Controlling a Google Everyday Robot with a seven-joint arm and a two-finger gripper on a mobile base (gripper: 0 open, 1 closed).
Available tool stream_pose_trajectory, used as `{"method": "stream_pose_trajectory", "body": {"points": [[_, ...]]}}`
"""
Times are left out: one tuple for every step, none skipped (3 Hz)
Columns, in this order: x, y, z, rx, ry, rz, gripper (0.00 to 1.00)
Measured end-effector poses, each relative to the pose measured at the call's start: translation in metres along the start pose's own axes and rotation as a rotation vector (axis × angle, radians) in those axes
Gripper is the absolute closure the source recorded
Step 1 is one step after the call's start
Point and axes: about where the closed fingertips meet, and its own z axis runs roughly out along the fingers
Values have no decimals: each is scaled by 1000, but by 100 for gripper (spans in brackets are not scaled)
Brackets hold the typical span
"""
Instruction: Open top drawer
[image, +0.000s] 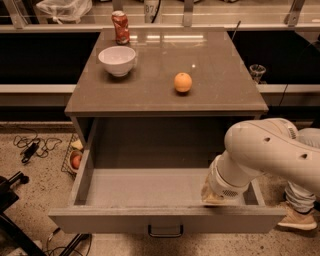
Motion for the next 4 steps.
{"method": "stream_pose_trajectory", "body": {"points": [[0, 0, 1, -1, 0, -2, 30], [0, 0, 0, -1, 1, -4, 7], [0, 1, 0, -1, 1, -4, 0], [0, 1, 0, -1, 1, -5, 0]]}}
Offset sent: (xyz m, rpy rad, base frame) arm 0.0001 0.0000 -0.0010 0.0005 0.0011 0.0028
